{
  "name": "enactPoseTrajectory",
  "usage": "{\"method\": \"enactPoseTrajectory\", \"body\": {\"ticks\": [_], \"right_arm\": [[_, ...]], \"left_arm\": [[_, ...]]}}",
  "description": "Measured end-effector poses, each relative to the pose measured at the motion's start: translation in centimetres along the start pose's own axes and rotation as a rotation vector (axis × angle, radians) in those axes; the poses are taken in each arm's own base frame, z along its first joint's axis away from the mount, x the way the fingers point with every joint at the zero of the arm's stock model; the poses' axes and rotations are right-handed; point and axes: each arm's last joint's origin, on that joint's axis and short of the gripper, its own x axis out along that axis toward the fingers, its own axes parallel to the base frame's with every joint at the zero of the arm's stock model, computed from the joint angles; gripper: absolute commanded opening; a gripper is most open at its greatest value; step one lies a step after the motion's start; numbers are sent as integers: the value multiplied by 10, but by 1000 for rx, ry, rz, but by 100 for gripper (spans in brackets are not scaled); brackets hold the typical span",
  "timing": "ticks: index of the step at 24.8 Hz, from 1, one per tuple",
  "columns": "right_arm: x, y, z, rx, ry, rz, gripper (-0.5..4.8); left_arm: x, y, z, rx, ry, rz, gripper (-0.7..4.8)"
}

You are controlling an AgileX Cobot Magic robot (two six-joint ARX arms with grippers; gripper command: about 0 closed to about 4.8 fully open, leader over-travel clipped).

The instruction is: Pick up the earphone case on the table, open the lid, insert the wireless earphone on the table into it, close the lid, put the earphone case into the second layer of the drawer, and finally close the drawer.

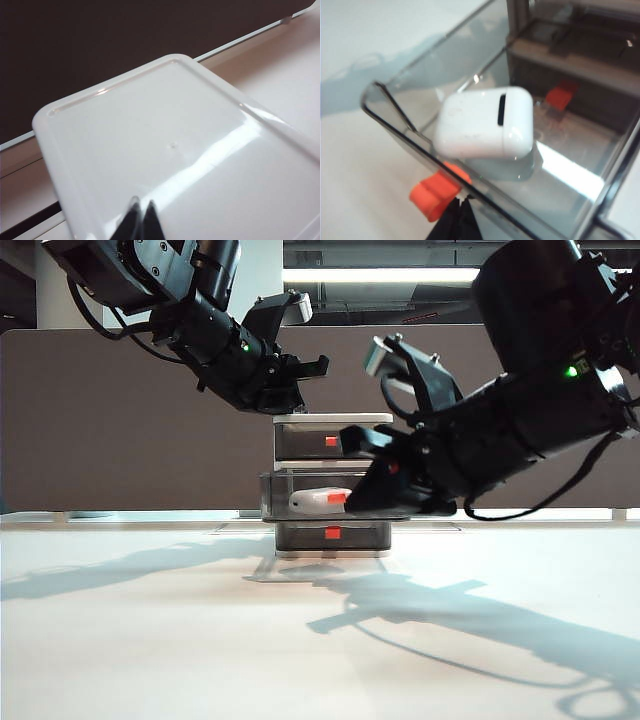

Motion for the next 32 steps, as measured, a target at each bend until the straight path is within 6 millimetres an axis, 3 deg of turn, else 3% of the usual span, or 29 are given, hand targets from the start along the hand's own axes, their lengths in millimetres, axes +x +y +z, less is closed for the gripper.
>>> {"method": "enactPoseTrajectory", "body": {"ticks": [10,19,32], "right_arm": [[5,-1,1,-3,-31,-12,-5],[27,-4,10,-4,-45,-18,-5],[34,-24,21,11,-92,-104,-5]], "left_arm": [[0,0,0,0,1,0,-6],[0,0,1,0,7,-1,-6],[0,0,1,0,7,-2,-6]]}}
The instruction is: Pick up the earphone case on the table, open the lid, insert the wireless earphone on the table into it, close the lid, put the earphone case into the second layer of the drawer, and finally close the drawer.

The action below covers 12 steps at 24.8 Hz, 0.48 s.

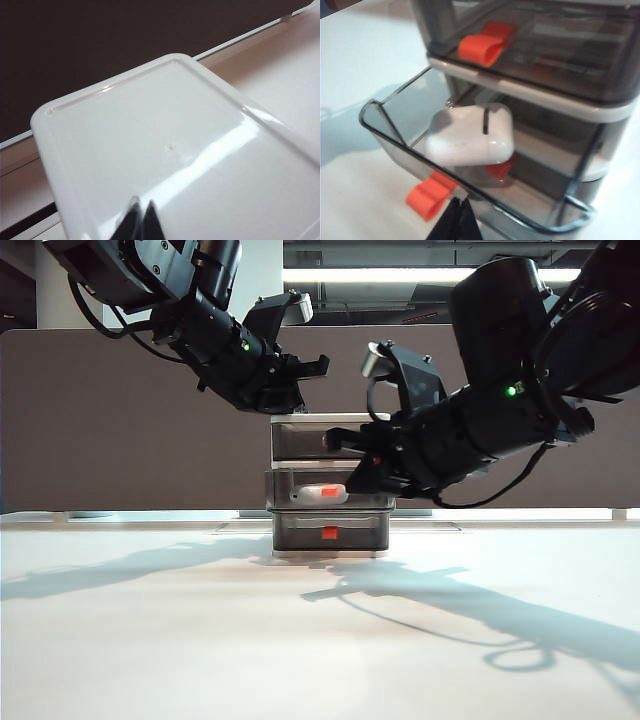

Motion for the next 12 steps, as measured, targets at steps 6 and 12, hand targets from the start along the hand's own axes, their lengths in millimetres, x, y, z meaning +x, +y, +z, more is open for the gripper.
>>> {"method": "enactPoseTrajectory", "body": {"ticks": [6,12], "right_arm": [[10,-7,4,3,-23,-15,-5],[29,-9,5,4,-20,-7,-5]], "left_arm": [[0,0,0,0,0,0,-6],[0,0,0,0,0,0,-6]]}}
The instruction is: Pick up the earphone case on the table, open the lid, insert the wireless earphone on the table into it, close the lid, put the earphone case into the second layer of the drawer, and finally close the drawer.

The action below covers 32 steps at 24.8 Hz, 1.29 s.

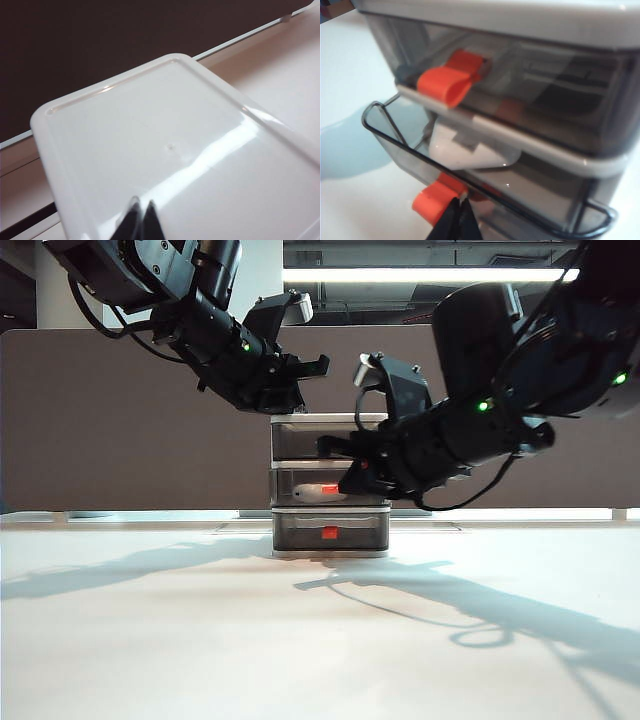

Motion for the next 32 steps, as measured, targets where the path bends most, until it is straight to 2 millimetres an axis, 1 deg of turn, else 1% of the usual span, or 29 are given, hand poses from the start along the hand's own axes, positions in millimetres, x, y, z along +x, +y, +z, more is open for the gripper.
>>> {"method": "enactPoseTrajectory", "body": {"ticks": [4,10,17,20,22,24,25,26,28,29,32], "right_arm": [[6,-4,0,3,4,-14,-5],[6,-16,6,7,-26,-58,-5],[8,-17,8,7,-22,-27,-5],[4,-16,9,22,39,7,-5],[-6,-12,17,30,96,29,-5],[-21,-8,33,36,141,30,-5],[-35,-6,45,39,161,27,-5],[-41,-5,50,41,170,25,-5],[-72,0,68,48,224,20,-5],[-80,2,71,50,235,18,-5],[-114,6,81,44,218,20,-5]], "left_arm": [[0,0,0,0,0,0,-6],[0,0,0,0,1,-1,-6],[0,0,0,0,1,-1,-6],[0,0,0,0,3,-1,-6],[-4,0,2,-1,16,-2,-6],[-14,0,9,-3,27,-4,-6],[-24,0,16,-3,27,-4,-6],[-30,0,22,-11,22,-3,-6],[-54,0,38,-58,27,-3,-6],[-61,0,40,-69,45,-4,-6],[-82,-1,47,-105,91,-7,-6]]}}
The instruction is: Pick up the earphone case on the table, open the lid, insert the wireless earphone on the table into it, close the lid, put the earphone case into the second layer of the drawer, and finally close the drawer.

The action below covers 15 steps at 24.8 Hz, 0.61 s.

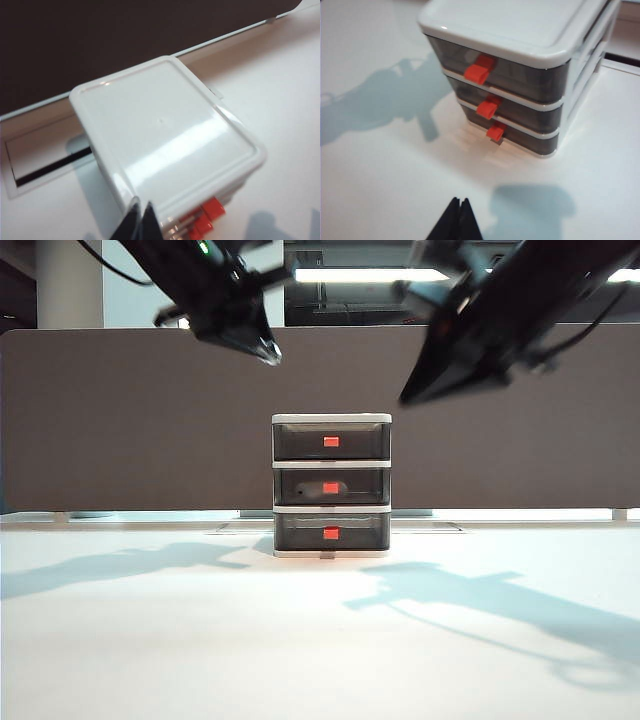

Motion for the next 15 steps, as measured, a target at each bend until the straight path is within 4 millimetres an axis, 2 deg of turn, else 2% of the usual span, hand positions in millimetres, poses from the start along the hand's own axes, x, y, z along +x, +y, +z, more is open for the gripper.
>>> {"method": "enactPoseTrajectory", "body": {"ticks": [3,4,6,9,11,13,15], "right_arm": [[-41,5,-9,-11,-49,-4,-5],[-57,7,-18,-12,-50,-4,-5],[-78,9,-27,-16,-75,-13,-5],[-99,9,-38,-13,-68,-83,-5],[-112,10,-40,-13,-82,-110,1],[-116,11,-40,-14,-95,-108,1],[-120,12,-39,-16,-110,-104,1]], "left_arm": [[-30,-3,9,-36,5,0,-6],[-43,-4,9,-40,7,-1,-6],[-64,-6,5,-47,0,0,-6],[-89,-9,-15,-50,4,-2,-6],[-112,-12,-35,-50,0,-1,-6],[-122,-13,-45,-48,-17,-1,-6],[-138,-15,-64,-46,-41,-1,-6]]}}
